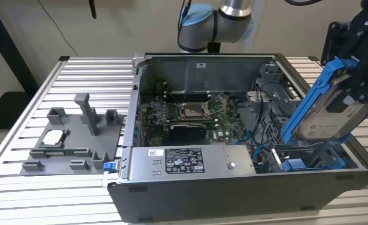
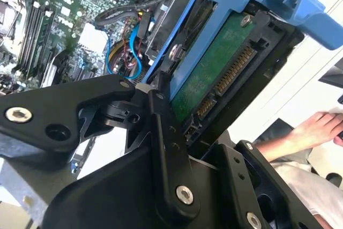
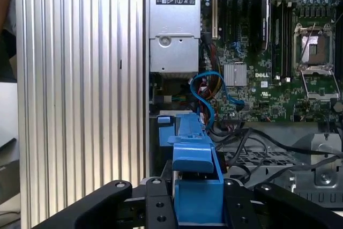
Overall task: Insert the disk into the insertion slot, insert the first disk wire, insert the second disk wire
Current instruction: 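Insert the disk into the insertion slot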
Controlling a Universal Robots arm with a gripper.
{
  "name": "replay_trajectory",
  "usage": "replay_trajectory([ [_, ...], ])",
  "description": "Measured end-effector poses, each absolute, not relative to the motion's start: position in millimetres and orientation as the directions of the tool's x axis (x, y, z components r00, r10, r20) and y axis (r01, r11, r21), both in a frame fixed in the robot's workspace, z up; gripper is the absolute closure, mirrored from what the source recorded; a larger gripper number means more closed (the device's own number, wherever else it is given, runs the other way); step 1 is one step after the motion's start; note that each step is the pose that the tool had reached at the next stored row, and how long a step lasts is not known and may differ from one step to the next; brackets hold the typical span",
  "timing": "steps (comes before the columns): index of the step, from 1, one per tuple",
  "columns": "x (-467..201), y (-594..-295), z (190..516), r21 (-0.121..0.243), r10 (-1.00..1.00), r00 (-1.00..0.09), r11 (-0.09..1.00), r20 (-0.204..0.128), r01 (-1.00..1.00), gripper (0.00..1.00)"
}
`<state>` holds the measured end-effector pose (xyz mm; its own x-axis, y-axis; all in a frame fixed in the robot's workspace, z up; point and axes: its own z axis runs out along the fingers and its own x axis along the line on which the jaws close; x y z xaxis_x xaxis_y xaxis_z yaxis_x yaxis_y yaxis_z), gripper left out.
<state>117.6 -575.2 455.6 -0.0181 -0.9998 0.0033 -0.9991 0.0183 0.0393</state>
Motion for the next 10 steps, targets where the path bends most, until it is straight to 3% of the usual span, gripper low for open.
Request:
replay_trajectory([
  [10,117.6,-575.2,447.0,0.04,-1.0,-0.018,0.018,0.003,-0.999,0.67],
])
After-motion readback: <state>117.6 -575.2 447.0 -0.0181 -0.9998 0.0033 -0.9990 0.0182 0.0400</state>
